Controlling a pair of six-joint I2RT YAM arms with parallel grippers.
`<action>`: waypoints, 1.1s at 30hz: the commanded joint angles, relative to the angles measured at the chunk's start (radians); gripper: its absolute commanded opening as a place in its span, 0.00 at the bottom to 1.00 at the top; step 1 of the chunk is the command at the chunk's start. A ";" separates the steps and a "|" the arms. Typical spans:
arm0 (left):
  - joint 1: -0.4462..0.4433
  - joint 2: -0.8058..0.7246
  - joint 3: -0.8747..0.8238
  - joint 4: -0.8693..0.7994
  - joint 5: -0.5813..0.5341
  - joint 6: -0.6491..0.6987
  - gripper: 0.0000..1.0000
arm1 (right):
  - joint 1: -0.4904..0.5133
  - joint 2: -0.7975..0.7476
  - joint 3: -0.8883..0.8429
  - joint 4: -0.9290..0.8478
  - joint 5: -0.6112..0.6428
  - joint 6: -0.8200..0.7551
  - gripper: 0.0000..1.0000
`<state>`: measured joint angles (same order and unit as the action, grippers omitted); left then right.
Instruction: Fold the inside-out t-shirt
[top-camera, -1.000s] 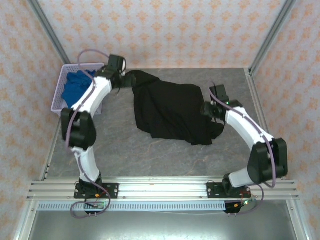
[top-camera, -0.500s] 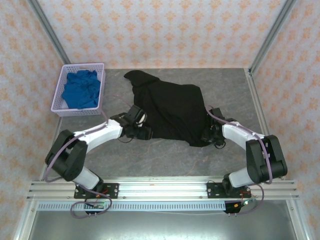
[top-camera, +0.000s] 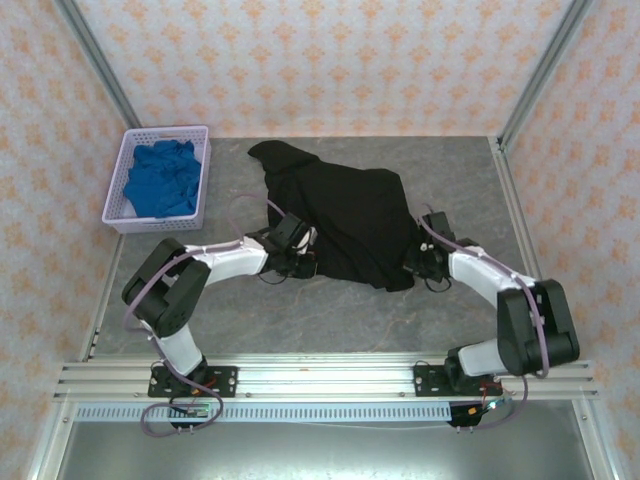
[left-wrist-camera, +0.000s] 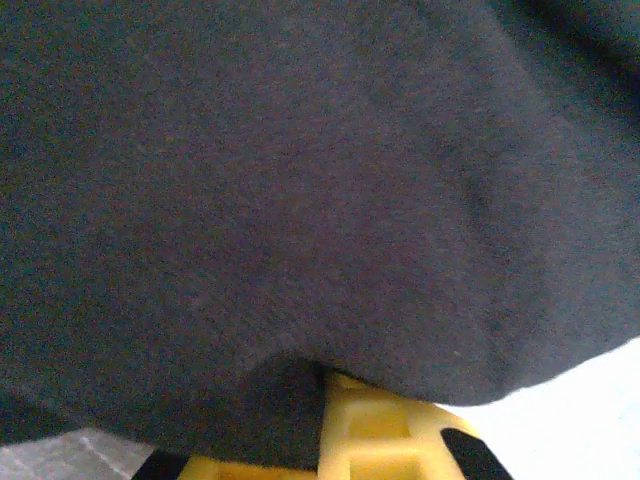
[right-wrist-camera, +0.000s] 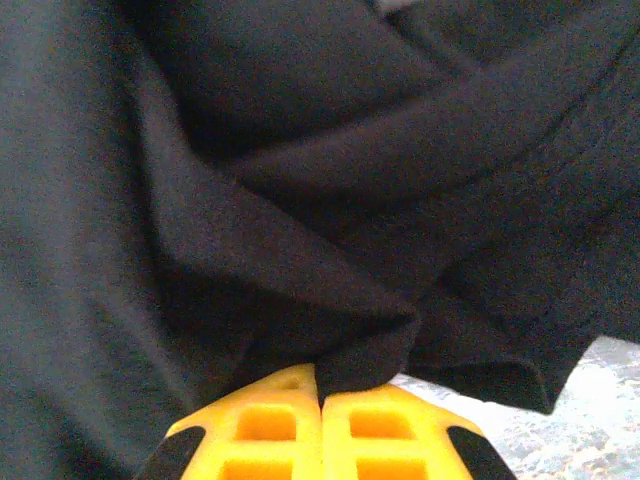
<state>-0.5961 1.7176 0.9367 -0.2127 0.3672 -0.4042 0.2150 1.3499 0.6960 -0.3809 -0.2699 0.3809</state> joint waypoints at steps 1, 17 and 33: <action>0.007 -0.138 0.070 -0.039 -0.042 0.055 0.00 | -0.006 -0.159 0.101 -0.016 -0.006 -0.029 0.00; 0.028 -0.570 0.701 -0.367 -0.318 0.203 0.00 | -0.005 -0.410 0.913 -0.240 0.117 -0.209 0.00; 0.237 -0.373 0.882 -0.418 -0.288 0.129 0.00 | -0.006 -0.265 1.038 -0.220 0.249 -0.267 0.00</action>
<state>-0.3893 1.2434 1.8011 -0.6395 0.0963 -0.2611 0.2134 0.9630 1.7641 -0.6773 -0.1375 0.1589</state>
